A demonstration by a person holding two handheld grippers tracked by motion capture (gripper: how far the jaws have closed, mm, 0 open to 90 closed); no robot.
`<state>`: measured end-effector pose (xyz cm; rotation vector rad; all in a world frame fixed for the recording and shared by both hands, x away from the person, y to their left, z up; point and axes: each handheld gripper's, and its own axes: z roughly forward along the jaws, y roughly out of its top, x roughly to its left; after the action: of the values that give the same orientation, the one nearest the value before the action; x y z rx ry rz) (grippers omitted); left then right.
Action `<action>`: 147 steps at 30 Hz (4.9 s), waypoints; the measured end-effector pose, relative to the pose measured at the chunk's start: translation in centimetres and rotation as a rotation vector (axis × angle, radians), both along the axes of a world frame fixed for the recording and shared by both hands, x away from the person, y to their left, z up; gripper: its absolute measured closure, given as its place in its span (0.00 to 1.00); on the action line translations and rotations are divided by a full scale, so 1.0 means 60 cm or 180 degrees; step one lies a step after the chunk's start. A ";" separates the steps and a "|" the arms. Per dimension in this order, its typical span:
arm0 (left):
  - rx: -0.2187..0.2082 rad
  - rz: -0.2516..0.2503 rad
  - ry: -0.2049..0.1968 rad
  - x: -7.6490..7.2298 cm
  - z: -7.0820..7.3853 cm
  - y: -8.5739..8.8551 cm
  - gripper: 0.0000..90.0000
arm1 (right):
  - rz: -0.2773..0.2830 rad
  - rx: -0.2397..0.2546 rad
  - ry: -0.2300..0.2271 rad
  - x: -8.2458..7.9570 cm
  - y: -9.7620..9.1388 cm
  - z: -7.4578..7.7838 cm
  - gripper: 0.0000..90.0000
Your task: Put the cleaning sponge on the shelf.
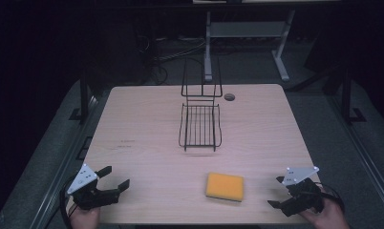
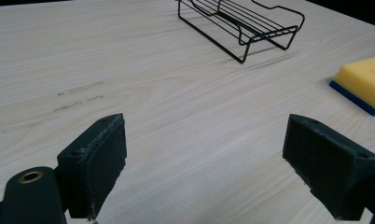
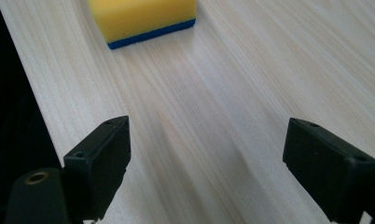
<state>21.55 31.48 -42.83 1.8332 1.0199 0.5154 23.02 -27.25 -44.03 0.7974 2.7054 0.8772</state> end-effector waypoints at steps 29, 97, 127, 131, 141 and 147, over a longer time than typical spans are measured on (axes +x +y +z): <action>-0.0011 0.0024 -0.0015 -0.004 0.001 0.006 0.14 | 0.0561 -0.0174 0.0082 0.035 0.095 0.033 0.16; -0.0012 0.0004 -0.0039 -0.009 0.004 0.005 0.14 | 0.1239 -0.0503 0.0417 0.108 0.262 0.001 0.16; -0.0010 0.0001 -0.0051 -0.010 0.005 0.007 0.14 | 0.1259 -0.0545 0.0448 0.107 0.266 -0.017 0.23; -0.0018 0.0002 -0.0049 -0.010 0.005 0.007 0.14 | 0.1287 -0.0547 0.0440 0.107 0.267 -0.015 0.23; -0.0038 0.0001 -0.0055 -0.010 0.005 0.007 0.14 | 0.1358 -0.0522 0.0398 0.119 0.276 0.010 0.24; -0.0054 0.0008 -0.0064 -0.010 0.006 0.008 0.14 | 0.1412 -0.0543 0.0406 0.132 0.289 0.024 0.24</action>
<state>20.97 31.94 -42.49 1.8086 1.0103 0.5242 30.95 -9.93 -42.57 0.2250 3.0781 0.6741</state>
